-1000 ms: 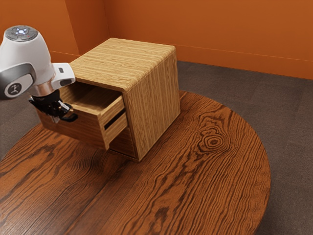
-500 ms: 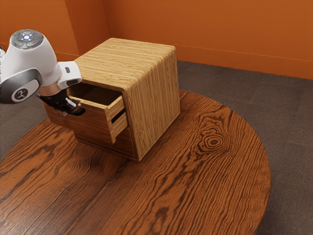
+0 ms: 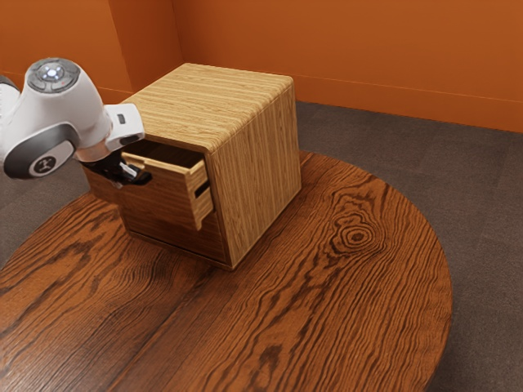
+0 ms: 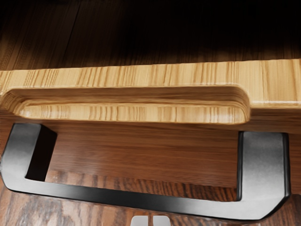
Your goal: Push the drawer handle with one arm to close the drawer
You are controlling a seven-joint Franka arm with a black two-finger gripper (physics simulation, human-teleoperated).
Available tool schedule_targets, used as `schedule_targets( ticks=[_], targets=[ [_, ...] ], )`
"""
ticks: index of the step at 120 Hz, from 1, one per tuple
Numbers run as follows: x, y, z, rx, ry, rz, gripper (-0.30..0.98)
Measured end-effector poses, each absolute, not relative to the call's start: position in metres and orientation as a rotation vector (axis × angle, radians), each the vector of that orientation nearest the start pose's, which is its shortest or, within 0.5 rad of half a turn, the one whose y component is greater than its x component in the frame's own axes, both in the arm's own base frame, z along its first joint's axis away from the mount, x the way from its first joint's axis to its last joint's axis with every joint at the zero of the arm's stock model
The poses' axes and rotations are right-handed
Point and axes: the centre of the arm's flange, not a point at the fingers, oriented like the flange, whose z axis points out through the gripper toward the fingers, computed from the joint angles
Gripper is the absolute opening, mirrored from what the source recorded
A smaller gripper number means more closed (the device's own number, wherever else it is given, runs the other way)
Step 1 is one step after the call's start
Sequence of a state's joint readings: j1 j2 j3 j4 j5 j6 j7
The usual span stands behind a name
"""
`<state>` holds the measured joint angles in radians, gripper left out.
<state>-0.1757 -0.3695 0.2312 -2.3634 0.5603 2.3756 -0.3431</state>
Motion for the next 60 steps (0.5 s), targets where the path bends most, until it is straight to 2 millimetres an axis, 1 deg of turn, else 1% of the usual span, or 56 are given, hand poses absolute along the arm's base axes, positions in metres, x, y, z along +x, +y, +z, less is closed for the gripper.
schedule_targets(
  ticks=[18,37,60],
  targets=[
    [0.472,0.037,0.504,-2.738,-0.060,-0.628,-0.10],
    [0.476,0.042,0.500,-2.723,-0.057,-0.641,-0.10],
    [0.480,0.041,0.498,-2.709,-0.037,-0.677,-0.10]
  ],
)
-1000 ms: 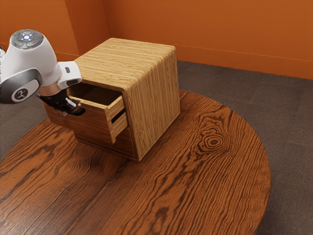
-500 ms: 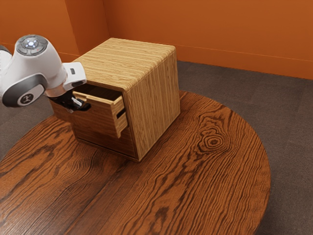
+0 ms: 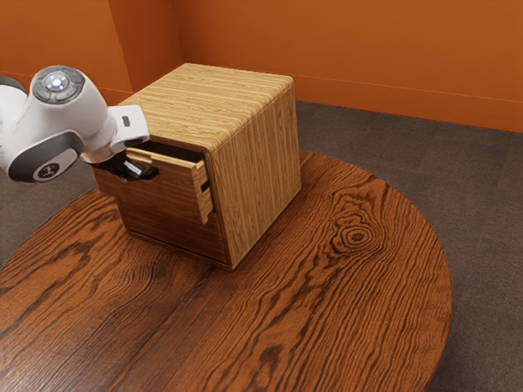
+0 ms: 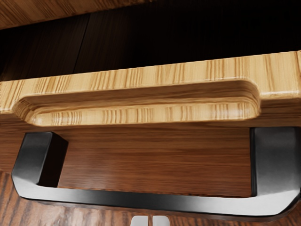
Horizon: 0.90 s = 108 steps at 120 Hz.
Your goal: Push the drawer handle with one arm to close the drawer
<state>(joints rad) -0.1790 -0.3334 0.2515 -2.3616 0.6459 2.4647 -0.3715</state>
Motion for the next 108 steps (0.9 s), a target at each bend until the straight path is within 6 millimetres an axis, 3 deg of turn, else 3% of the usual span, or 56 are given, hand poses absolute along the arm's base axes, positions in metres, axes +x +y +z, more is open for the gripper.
schedule_targets(
  ticks=[108],
  targets=[
    [0.502,0.050,0.488,-2.675,-0.013,-0.819,-0.10]
  ],
)
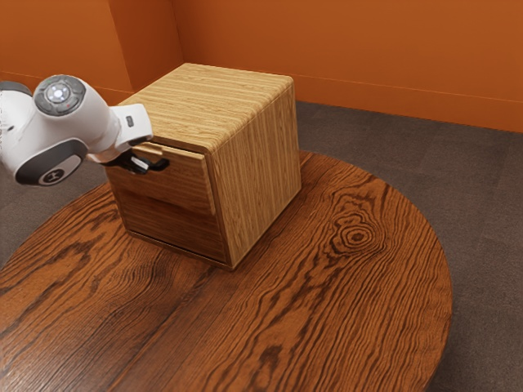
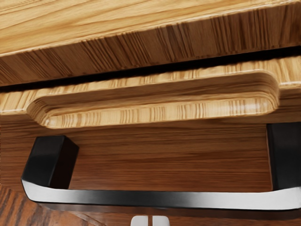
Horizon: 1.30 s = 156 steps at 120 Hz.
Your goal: Push the drawer handle with one arm to close the drawer
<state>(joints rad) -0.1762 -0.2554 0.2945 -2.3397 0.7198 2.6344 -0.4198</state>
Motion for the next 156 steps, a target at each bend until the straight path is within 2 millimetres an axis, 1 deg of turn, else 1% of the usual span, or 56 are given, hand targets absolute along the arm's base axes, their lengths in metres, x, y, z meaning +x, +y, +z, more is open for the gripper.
schedule_targets(
  ticks=[38,56,61,68,77,86,97,107,118,125,130,134,142,156],
  targets=[
    [0.508,0.047,0.485,-2.676,-0.001,-0.852,-0.10],
    [0.504,0.046,0.483,-2.683,-0.001,-0.850,-0.10],
    [0.502,0.046,0.484,-2.684,-0.006,-0.845,-0.10],
    [0.499,0.039,0.490,-2.688,-0.001,-0.837,-0.10],
    [0.493,0.030,0.503,-2.693,-0.006,-0.823,-0.10],
    [0.490,0.029,0.521,-2.709,-0.052,-0.797,-0.10],
    [0.494,0.016,0.561,-2.707,-0.080,-0.777,-0.10],
    [0.496,0.009,0.589,-2.717,-0.112,-0.736,-0.10],
    [0.496,0.012,0.619,-2.751,-0.179,-0.689,-0.10],
    [0.496,0.018,0.646,-2.779,-0.235,-0.666,-0.10],
    [0.502,0.021,0.663,-2.794,-0.268,-0.638,-0.10],
    [0.506,0.023,0.665,-2.808,-0.278,-0.593,-0.08],
    [0.508,0.021,0.659,-2.834,-0.270,-0.497,0.07],
    [0.503,0.012,0.656,-2.869,-0.227,-0.382,0.32]
  ],
)
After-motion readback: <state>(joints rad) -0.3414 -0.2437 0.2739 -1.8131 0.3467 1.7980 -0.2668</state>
